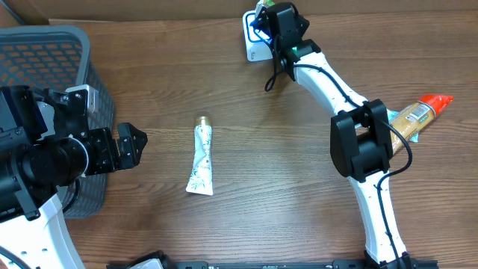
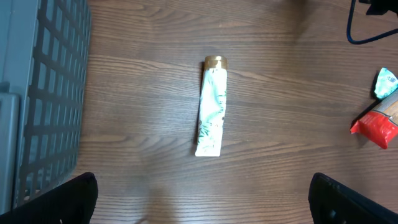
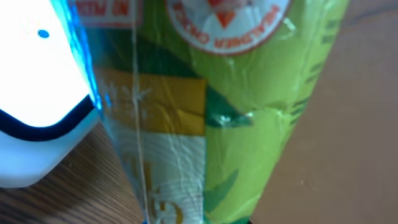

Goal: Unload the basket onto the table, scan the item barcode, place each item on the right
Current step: 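Hold the green juice pouch against the white scanner cube face, then carry the pouch right and set it beside the spaghetti pack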

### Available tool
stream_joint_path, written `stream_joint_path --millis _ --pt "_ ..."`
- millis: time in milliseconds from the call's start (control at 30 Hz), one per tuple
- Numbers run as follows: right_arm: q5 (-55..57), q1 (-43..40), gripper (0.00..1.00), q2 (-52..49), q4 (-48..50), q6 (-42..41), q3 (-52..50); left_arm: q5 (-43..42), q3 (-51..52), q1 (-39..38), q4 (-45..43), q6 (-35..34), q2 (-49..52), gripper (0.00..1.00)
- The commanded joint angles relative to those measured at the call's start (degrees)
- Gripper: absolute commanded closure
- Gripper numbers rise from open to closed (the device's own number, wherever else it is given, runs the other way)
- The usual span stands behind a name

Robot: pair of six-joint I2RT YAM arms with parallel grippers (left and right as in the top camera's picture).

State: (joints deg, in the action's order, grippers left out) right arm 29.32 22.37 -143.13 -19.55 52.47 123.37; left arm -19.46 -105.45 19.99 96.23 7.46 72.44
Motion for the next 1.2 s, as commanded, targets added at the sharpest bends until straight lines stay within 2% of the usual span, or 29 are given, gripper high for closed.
stream_joint_path --millis 0,167,267,400,533,700,833,933,1033,1167 --pt "0.1 0.0 0.96 0.0 0.6 -1.4 0.8 0.0 0.0 0.2 -0.1 0.4 0.2 0.0" --pt "0.2 0.2 0.96 0.3 -1.0 -2.0 0.8 0.0 0.0 0.2 -0.1 0.4 0.2 0.0" --pt "-0.6 0.3 0.96 2.7 -2.9 -7.3 0.8 0.0 0.0 0.2 -0.1 0.4 0.2 0.0" --pt "-7.2 0.2 0.96 9.6 -9.6 -12.4 0.9 0.0 0.0 0.2 -0.1 0.4 0.2 0.0" --pt "-16.4 -0.1 0.96 19.9 -19.7 -21.9 0.9 0.0 0.0 0.2 -0.1 0.4 0.2 0.0" --pt "-34.3 -2.6 0.96 35.5 -36.8 -40.8 0.9 0.0 0.0 0.2 -0.1 0.4 0.2 0.0" --pt "-36.5 -8.1 0.96 43.8 -50.6 -57.0 0.9 0.0 0.0 0.2 -0.1 0.4 0.2 0.0" --pt "-36.5 -14.1 0.96 45.6 -60.3 -63.1 0.9 0.0 0.0 0.2 -0.1 0.4 0.2 0.0" --pt "-36.5 -20.2 0.96 43.8 -63.5 -70.9 -3.0 0.0 0.0 0.2 -0.1 0.4 0.2 0.01" --pt "-37.2 -23.1 0.96 41.4 -56.5 -74.7 -13.8 0.0 0.0 0.2 -0.1 0.4 0.2 0.0"
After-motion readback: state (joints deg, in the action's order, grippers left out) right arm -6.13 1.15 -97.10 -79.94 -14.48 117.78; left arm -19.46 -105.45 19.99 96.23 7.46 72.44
